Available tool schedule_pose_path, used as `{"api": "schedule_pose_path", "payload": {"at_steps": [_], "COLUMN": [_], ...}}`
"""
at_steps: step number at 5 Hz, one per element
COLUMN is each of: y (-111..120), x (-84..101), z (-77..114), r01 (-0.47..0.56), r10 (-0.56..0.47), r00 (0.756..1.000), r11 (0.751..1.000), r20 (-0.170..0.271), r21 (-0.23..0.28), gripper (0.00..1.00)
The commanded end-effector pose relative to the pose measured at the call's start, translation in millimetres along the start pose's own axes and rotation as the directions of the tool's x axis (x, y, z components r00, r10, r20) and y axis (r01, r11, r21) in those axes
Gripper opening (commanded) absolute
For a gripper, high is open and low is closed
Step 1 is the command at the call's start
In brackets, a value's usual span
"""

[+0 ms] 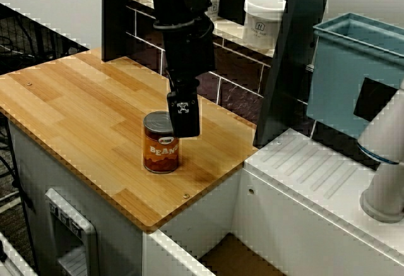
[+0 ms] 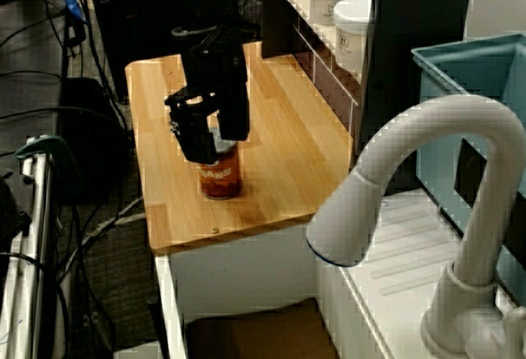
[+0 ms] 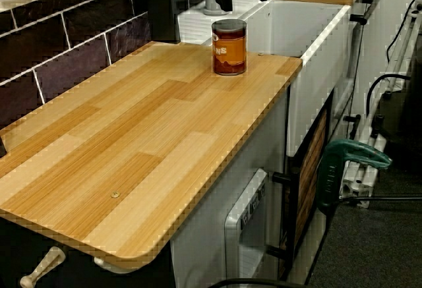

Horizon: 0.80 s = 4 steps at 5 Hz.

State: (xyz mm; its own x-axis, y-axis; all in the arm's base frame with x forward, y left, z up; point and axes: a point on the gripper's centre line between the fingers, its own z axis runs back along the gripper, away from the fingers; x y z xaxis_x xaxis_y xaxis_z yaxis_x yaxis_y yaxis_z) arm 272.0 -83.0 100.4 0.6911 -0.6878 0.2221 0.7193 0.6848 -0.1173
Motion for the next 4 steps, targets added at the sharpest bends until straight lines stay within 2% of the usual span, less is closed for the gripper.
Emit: {"api": "schedule_pose_path", "payload": {"at_steps": [1,2,3,4], "y": [-9,-8,-2,7], "x": [11.0,8.9,-0.1,-4.3], "z": [2.4,-8.7,-19.2,-30.4], "r01": [0.070,0.103,0.106,0.087], "r10": [-0.070,-0.103,-0.102,-0.083], "r00": [0.996,0.992,0.987,0.990], "r11": [0.998,0.995,0.994,0.996], "r20": [0.059,0.072,0.124,0.117], "r21": [0.010,0.006,-0.028,-0.032], "gripper": [1.00,1.00,1.00,1.00]}}
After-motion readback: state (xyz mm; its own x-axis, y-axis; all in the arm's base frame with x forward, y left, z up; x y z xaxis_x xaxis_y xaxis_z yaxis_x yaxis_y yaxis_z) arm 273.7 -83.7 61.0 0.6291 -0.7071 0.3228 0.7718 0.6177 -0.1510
